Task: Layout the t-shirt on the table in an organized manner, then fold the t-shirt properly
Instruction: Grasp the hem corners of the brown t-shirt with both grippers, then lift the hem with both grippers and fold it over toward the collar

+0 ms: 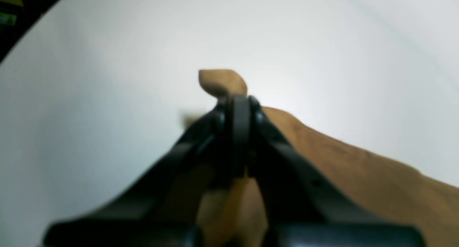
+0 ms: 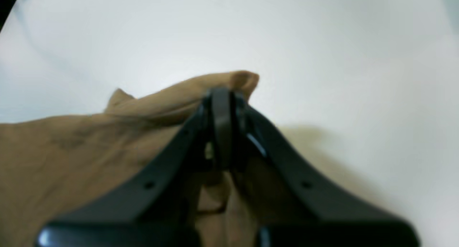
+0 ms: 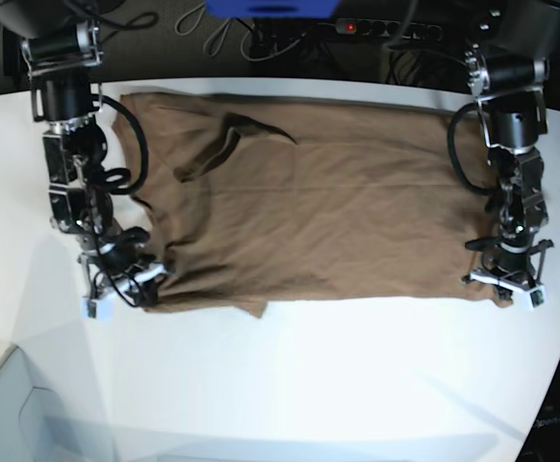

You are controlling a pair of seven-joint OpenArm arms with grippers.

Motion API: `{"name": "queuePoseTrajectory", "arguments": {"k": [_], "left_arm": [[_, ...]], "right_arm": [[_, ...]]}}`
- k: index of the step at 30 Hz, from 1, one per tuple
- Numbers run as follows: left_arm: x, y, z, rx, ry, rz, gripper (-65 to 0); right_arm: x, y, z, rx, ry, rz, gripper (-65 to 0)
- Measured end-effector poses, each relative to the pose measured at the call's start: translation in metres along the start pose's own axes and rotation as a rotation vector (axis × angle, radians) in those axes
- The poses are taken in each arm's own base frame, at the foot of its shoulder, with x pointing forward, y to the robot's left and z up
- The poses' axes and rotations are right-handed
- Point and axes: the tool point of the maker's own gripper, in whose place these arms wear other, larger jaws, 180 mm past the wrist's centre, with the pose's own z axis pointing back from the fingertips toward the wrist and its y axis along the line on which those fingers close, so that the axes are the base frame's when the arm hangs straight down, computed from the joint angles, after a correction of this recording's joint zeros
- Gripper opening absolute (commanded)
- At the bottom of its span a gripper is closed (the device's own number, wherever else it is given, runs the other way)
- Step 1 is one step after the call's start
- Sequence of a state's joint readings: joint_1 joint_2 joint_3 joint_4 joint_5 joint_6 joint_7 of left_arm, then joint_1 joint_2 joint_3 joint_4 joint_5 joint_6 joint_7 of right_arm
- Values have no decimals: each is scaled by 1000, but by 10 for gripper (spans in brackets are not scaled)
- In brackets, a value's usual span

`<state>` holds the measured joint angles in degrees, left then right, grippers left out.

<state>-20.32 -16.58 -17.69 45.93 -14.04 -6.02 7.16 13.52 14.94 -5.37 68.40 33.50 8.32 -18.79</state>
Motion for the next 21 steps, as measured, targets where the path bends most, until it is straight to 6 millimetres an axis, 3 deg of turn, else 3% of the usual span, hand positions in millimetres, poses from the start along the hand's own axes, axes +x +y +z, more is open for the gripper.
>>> {"name": "queuePoseTrajectory", "arguments": {"k": [5, 9, 13, 21], "left_arm": [[20, -4, 11, -27, -63, 26, -647], [16, -7, 25, -47, -43, 17, -647], [26, -14, 37, -81, -83, 46, -647], [20, 16, 60, -33, -99, 114, -647]], "right_arm": [[10, 1, 18, 4, -55, 2, -650], [8, 8, 35, 19, -81, 0, -650], [8, 8, 52, 16, -99, 9, -650], [8, 5, 85, 2, -182, 6, -650]]}}
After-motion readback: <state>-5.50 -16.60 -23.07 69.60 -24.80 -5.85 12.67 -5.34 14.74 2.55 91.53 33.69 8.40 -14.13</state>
